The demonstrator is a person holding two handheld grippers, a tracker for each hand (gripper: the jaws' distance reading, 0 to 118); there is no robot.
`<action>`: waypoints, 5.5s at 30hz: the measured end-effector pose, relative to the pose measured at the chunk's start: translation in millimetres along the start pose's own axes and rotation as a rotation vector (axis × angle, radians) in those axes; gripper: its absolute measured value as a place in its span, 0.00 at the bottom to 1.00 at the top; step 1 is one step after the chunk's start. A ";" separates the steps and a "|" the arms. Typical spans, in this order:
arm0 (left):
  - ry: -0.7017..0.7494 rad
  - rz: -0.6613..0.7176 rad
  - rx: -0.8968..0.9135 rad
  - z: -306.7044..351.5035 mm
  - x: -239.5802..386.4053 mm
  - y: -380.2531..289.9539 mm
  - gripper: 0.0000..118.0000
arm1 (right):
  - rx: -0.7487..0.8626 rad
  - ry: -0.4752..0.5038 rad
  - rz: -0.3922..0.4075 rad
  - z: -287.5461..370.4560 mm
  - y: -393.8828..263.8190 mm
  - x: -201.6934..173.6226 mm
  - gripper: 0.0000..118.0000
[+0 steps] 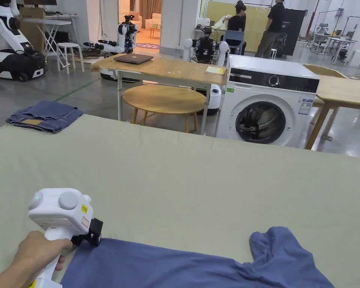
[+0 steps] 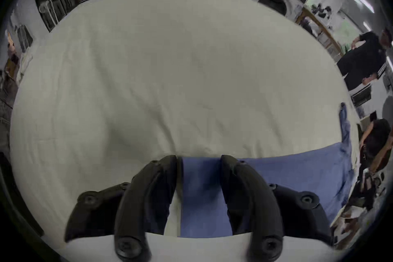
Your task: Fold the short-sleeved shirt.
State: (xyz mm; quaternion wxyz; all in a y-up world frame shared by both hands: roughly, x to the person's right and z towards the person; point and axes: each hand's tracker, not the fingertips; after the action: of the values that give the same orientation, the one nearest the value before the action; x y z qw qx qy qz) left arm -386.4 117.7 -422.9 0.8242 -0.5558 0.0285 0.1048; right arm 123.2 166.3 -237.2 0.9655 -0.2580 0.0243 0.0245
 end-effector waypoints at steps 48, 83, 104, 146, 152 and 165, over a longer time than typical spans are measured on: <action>-0.099 -0.076 0.435 146.3 -13.0 -117.1 0.00 | -0.248 0.078 -0.046 -60.8 109.8 122.6 0.00; -0.023 -0.090 0.261 134.6 -25.1 -248.7 0.31 | -0.363 -0.166 0.097 64.1 -45.4 102.1 0.59; 0.025 -0.269 1.039 183.6 130.9 -235.0 0.00 | 0.464 -0.046 -0.046 83.3 20.9 -49.8 0.00; -0.823 0.282 -0.028 50.4 -86.1 -233.8 0.07 | 0.330 0.025 0.050 59.9 6.4 -68.7 0.00; -0.710 0.329 0.066 73.9 -99.6 -227.1 0.05 | 0.326 0.014 0.059 61.4 5.8 -59.4 0.00; -0.408 0.263 0.155 178.1 -129.9 -217.2 0.05 | 0.331 0.015 0.066 62.7 10.3 -56.6 0.00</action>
State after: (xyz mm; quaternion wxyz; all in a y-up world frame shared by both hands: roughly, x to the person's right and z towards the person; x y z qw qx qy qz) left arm -481.2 185.3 -136.2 0.8323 -0.4500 -0.0583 0.3185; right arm 68.3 204.6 -184.7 0.9933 -0.0947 0.0436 0.0498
